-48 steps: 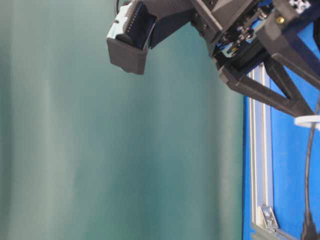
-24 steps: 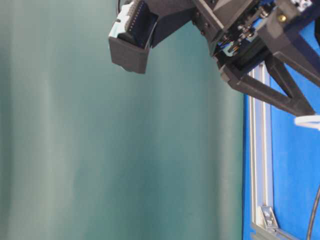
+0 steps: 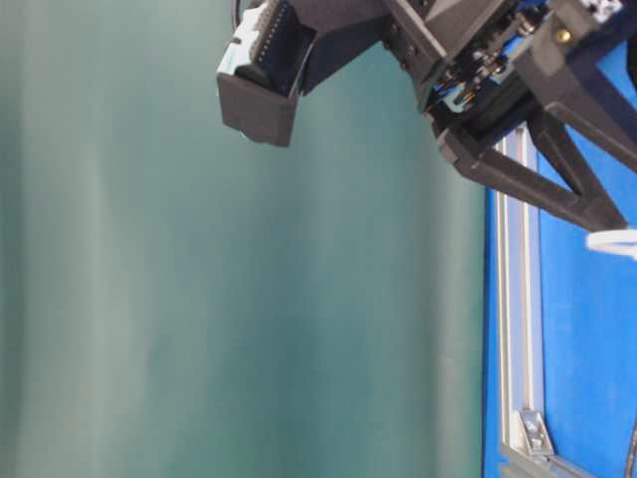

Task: Insert the wire through the string loop located in the center.
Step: 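Pull the plug leftward through the loop with the left gripper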

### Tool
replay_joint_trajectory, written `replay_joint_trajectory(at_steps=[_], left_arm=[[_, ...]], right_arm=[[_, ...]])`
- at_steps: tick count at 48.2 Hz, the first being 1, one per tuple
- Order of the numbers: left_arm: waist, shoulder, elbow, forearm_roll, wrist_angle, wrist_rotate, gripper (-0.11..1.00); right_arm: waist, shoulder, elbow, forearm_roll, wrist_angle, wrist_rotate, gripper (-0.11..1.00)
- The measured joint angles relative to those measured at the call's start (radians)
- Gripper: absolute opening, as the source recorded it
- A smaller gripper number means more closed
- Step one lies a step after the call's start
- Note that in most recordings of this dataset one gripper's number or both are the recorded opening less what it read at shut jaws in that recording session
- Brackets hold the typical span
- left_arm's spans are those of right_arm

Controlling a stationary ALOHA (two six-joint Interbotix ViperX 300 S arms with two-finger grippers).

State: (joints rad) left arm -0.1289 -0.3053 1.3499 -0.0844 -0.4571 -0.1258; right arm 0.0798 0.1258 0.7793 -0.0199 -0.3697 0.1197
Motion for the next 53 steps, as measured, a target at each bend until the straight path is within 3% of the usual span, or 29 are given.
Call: replay_joint_trajectory(at_steps=[11,23,27,53], left_arm=[[0.003,0.000,-0.002,0.000,0.000,0.003,0.10],[0.012,0.000,-0.005,0.000,0.000,0.006,0.79],[0.012,-0.002,-0.005,0.000,0.003,0.008,0.92],[0.014,-0.006,-0.006,-0.002,0.028,0.002,0.91]], right_arm=[[0.006,-0.002,0.000,0.000,0.000,0.003,0.97],[0.011,-0.002,0.000,0.000,0.020,0.003,0.97],[0.011,0.000,-0.002,0.000,0.026,0.003,0.97],[0.011,-0.014,-0.002,0.000,0.054,0.003,0.97]])
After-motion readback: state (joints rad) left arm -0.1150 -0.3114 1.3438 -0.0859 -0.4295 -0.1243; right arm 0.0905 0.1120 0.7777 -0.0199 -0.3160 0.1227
